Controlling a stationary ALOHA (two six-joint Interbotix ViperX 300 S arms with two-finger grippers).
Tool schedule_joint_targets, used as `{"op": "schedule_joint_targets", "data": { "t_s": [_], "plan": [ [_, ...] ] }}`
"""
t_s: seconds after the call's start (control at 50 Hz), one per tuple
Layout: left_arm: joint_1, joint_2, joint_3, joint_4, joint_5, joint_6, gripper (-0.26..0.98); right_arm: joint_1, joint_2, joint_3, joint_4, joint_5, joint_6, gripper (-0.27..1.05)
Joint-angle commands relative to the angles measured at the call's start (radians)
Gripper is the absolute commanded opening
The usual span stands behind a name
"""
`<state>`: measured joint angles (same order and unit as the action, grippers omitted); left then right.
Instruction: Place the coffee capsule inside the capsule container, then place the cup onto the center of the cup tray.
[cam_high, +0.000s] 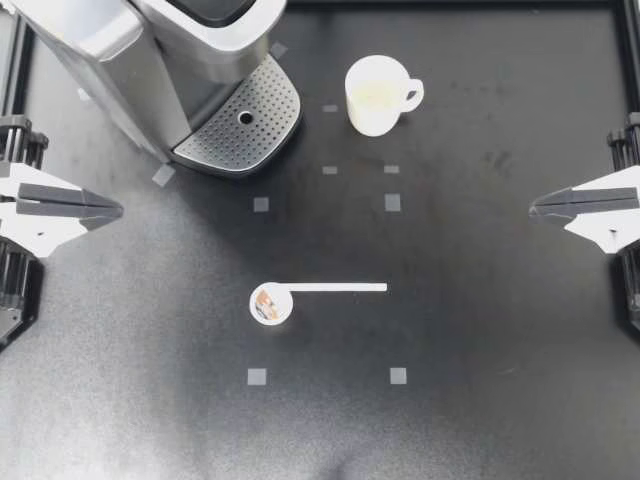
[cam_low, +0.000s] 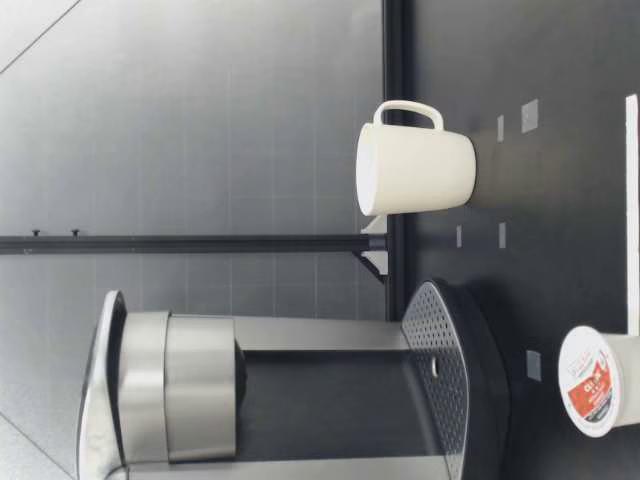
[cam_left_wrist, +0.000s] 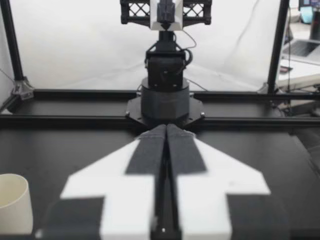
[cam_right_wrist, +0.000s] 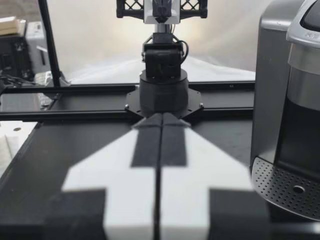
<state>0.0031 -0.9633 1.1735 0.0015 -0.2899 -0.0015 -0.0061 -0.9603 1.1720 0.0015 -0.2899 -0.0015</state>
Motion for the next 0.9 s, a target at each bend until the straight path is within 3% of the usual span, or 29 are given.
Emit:
{"op": "schedule_joint_targets", "data": {
  "t_s": [0.0, 0.18, 0.54, 0.88],
  "plan": [
    [0.015, -0.012, -0.006, 0.000, -0.017, 0.012, 0.17, 0.002, 0.005, -0.005, 0.002, -0.008, 0.011, 0.17],
    [0.015, -0.015, -0.017, 0.000, -0.026, 0.012, 0.07, 0.002, 0.028, -0.020, 0.021, -0.014, 0.037, 0.01],
    [0.015, 0.011, -0.031, 0.000, -0.034, -0.002, 0.07, 0.002, 0.299, -0.181, 0.025, 0.029, 0.066, 0.00],
    [0.015, 0.012, -0.043, 0.000, -0.029, -0.003, 0.07, 0.000, 0.620, -0.393, 0.021, 0.262, 0.071, 0.01]
  ]
}}
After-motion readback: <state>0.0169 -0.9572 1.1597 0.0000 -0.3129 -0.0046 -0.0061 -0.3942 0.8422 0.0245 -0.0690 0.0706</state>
